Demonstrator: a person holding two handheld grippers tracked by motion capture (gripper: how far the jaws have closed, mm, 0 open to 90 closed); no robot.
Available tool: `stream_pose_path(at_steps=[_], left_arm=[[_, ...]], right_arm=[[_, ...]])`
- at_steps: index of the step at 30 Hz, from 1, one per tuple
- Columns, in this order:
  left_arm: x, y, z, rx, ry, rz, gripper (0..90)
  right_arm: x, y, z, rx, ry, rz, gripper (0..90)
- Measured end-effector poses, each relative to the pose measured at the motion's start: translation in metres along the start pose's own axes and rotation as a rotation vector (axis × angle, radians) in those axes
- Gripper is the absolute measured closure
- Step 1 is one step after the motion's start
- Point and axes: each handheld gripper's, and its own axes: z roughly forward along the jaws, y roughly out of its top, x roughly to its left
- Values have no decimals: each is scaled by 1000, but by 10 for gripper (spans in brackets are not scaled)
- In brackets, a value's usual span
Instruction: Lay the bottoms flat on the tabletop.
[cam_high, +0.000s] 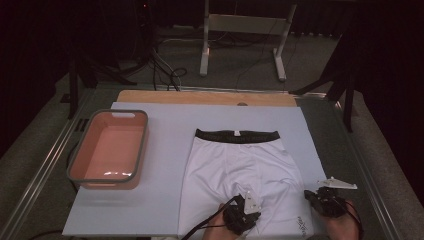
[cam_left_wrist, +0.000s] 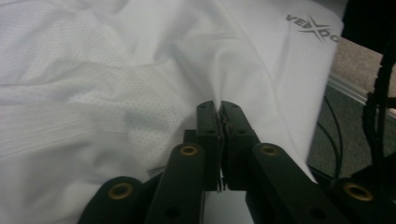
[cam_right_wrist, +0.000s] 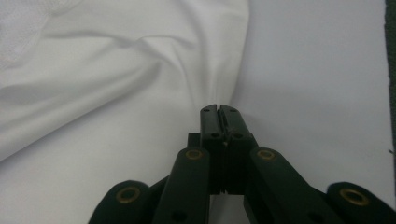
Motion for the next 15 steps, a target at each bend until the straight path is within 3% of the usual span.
stream_pose_path(at_steps=[6, 8, 11, 15], left_arm=[[-4, -2, -9, -23, -16, 13, 875], [0, -2, -14, -37, -7, 4, 747], [10, -2, -21, -59, 8, -18, 616], [24, -2, -31, -97, 11, -70, 554]], right_arm=[[-5, -5, -9, -20, -8, 30, 891], [-5, -5, -10, -33, -3, 39, 866], [-3, -2, -9, -55, 13, 46, 720], [0, 5, -6, -86, 43, 43, 517]])
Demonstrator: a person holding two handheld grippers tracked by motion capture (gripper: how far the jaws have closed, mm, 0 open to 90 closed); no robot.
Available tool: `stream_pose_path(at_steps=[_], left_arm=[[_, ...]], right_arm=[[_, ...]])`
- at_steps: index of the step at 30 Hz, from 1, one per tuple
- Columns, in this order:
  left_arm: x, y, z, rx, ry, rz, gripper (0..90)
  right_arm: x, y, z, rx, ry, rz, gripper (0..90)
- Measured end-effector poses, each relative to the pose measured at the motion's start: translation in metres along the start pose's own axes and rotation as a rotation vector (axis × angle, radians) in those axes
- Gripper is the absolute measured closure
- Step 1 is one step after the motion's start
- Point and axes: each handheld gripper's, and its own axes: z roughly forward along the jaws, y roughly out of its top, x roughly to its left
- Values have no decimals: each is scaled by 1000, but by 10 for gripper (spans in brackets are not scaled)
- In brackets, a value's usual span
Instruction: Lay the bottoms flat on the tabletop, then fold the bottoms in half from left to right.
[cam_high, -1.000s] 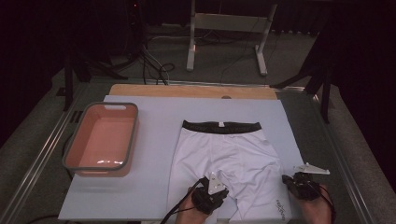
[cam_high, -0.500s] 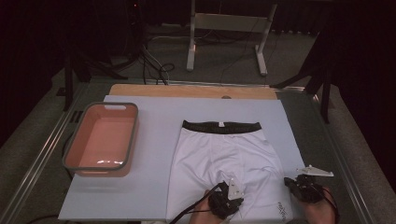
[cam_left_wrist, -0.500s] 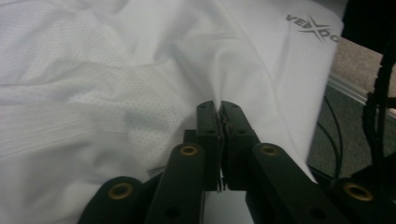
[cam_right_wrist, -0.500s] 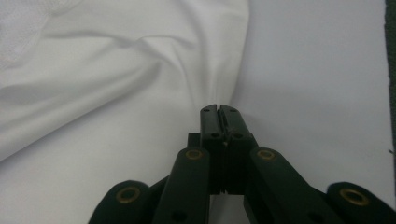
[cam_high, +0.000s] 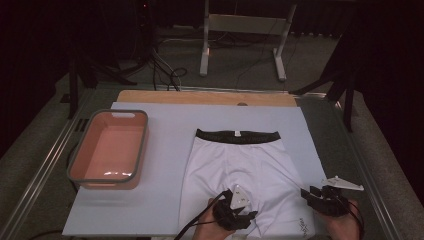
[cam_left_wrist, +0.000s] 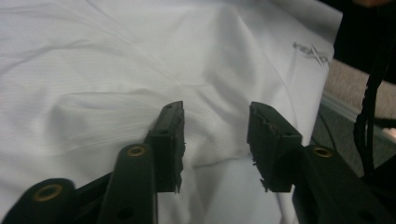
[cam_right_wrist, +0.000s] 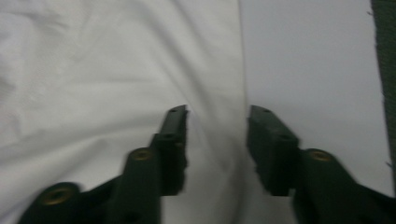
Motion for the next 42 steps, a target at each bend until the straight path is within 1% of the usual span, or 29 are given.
stream_pose_path(at_steps=[1, 3, 5, 6, 7, 8, 9, 10, 11, 12, 13, 14, 15, 17, 19, 21, 23, 24, 25, 26, 31, 32, 34, 37, 38, 39, 41, 42], left_arm=[[2, 1, -2, -11, 5, -15, 547], [7, 2, -5, -23, 17, -26, 504], [10, 3, -8, -35, 16, -28, 494], [11, 4, -10, -42, 21, -32, 467], [12, 5, -13, -44, 27, -30, 411], [14, 6, -14, -50, 26, -39, 372], [15, 6, -15, -53, 27, -40, 334], [16, 7, -18, -64, 40, -41, 292], [17, 7, -19, -67, 47, -40, 238], [19, 8, -21, -72, 57, -43, 209], [21, 8, -22, -73, 60, -43, 165], [23, 8, -24, -78, 64, -50, 153], [25, 8, -25, -84, 66, -61, 143], [30, 9, -29, -89, 61, -65, 77], [35, 9, -34, -99, 73, -71, 45], [39, 10, -39, -112, 75, -70, 2], [43, 10, -42, -114, 100, -61, 1], [46, 11, -44, -116, 122, -53, 0], [48, 11, -46, -117, 132, -52, 0], [50, 11, -48, -121, 139, -53, 0], [58, 11, -58, -156, 160, -60, 0], [59, 10, -60, -161, 168, -56, 0], [61, 9, -63, -161, 182, -49, 0], [63, 7, -67, -164, 185, -43, 0], [66, 5, -72, -167, 193, -46, 0], [68, 3, -74, -173, 199, -52, 0], [72, 1, -79, -183, 204, -58, 0], [74, 0, -81, -191, 208, -59, 0]], right_arm=[[1, 2, 0, 0, 10, -5, 478], [4, 4, 1, -14, 29, -15, 408], [8, 8, 1, -38, 41, -18, 333], [9, 9, 0, -42, 48, -22, 297], [10, 11, 0, -51, 47, -30, 244], [12, 13, 0, -60, 55, -31, 204], [14, 16, 0, -65, 59, -22, 169], [16, 17, 0, -71, 60, -17, 147], [19, 20, 0, -81, 73, -21, 134], [22, 22, 0, -83, 86, -11, 128], [25, 24, 0, -94, 89, -17, 107], [28, 25, 0, -97, 85, -21, 98], [32, 26, 1, -110, 77, -39, 96], [38, 28, 1, -120, 73, -49, 90], [43, 30, 1, -131, 72, -44, 85], [46, 32, 2, -138, 72, -63, 84], [48, 34, 4, -144, 77, -62, 84], [49, 34, 4, -145, 70, -66, 84], [51, 35, 5, -151, 68, -57, 84], [52, 36, 5, -158, 64, -54, 84], [59, 38, 5, -164, 73, -83, 84], [60, 39, 5, -165, 81, -87, 84], [64, 40, 5, -171, 83, -83, 84], [68, 42, 4, -179, 91, -90, 84], [70, 43, 4, -186, 89, -88, 84], [75, 46, 4, -195, 93, -89, 84], [78, 49, 4, -209, 100, -93, 84], [81, 50, 5, -212, 97, -87, 84]])
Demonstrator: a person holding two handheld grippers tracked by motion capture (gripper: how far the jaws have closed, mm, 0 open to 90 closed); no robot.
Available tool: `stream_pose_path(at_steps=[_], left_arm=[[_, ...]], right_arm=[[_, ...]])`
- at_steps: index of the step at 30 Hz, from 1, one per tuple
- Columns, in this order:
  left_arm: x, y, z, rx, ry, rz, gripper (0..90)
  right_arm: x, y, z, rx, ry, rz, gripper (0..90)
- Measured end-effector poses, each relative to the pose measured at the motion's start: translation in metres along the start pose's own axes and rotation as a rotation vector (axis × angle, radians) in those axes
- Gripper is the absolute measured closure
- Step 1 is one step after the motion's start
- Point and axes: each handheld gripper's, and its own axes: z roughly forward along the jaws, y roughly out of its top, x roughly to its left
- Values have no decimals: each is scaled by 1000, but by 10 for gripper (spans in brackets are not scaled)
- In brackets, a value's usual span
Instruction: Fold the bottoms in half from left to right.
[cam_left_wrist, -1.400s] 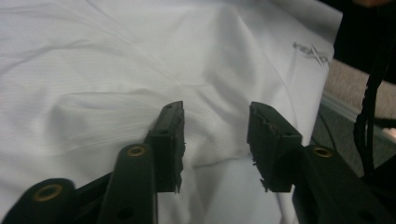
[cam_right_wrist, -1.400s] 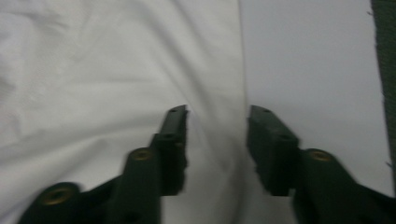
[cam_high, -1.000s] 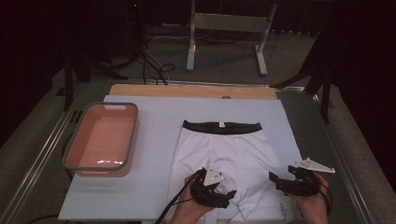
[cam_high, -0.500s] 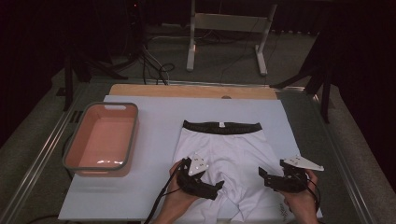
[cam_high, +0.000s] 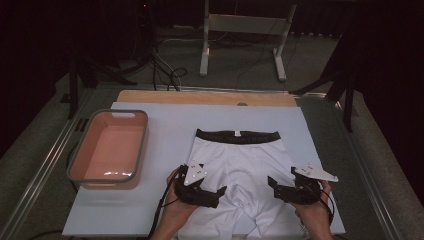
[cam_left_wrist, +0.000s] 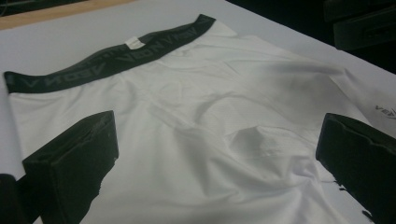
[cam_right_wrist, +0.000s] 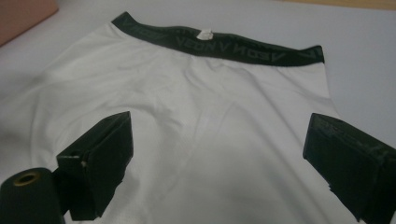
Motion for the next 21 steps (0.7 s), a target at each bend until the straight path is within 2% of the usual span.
stream_pose_path(at_steps=[7, 10, 13, 21], left_arm=[[14, -8, -14, -39, 25, 1, 0], [19, -12, -21, -51, 10, -17, 0], [22, -17, -26, -46, 31, -4, 0], [26, -27, -35, -45, 41, -18, 0]], right_arm=[[12, 8, 9, -16, 13, -4, 84], [16, 12, 12, -24, 19, -9, 84], [19, 15, 16, -24, 30, -15, 84], [29, 26, 23, -53, 50, -10, 84]])
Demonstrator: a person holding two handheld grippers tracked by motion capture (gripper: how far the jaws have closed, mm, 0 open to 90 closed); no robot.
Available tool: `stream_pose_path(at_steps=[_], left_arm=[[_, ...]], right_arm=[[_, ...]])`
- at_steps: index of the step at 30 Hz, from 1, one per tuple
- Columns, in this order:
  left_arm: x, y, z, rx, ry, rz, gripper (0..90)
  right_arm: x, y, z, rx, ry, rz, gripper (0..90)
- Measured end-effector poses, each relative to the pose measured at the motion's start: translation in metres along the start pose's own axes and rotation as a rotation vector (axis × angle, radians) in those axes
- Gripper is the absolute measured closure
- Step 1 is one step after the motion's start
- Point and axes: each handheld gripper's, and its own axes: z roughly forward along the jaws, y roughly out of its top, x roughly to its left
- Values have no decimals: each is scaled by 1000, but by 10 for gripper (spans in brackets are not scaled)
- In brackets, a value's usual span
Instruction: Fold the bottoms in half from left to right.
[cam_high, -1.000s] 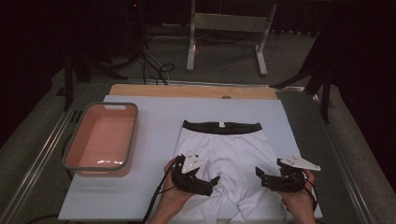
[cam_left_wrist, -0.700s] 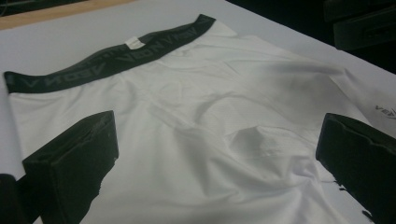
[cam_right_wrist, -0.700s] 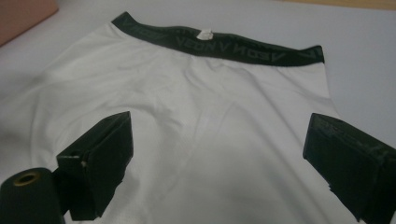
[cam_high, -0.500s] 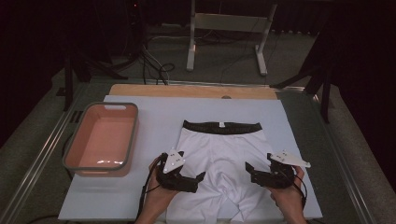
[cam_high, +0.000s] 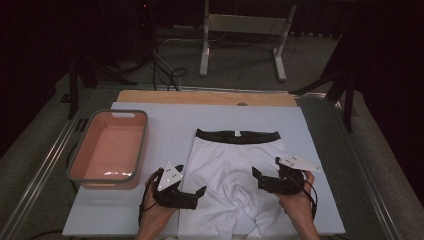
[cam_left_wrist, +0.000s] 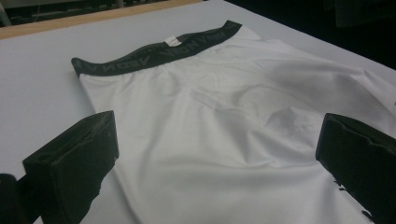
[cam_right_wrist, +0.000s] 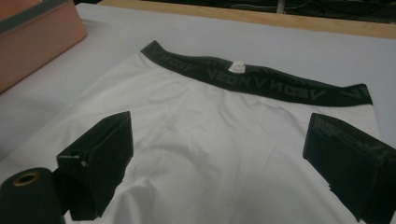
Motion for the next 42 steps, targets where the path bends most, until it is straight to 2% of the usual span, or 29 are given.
stream_pose_path(at_steps=[8, 10, 12, 15, 17, 20, 25, 28, 31, 39, 42], left_arm=[[-2, -14, -4, 34, 20, -4, 1], [-1, -16, -4, 38, 18, -28, 1], [0, -17, -5, 66, 17, -59, 28], [0, -20, -7, 73, 38, -68, 37], [0, -20, -7, 83, 37, -81, 51], [-3, -22, -6, 105, 61, -54, 65], [-5, -29, -4, 153, 78, -48, 63], [-8, -32, -3, 161, 111, -37, 120], [-8, -34, -3, 168, 126, -37, 185], [-7, -46, -3, 212, 142, -62, 333], [-6, -49, -3, 231, 136, -71, 388]], right_arm=[[13, 14, 9, -38, 33, -6, 84], [16, 18, 12, -48, 37, -17, 84], [20, 22, 13, -53, 38, -24, 84], [24, 30, 17, -70, 53, -27, 84], [27, 34, 19, -77, 59, -28, 84], [32, 40, 23, -89, 71, -37, 84], [38, 46, 28, -101, 88, -37, 84], [41, 48, 30, -101, 97, -55, 84], [44, 52, 31, -107, 102, -58, 84], [55, 64, 36, -122, 122, -72, 85], [60, 68, 39, -123, 129, -77, 84]])
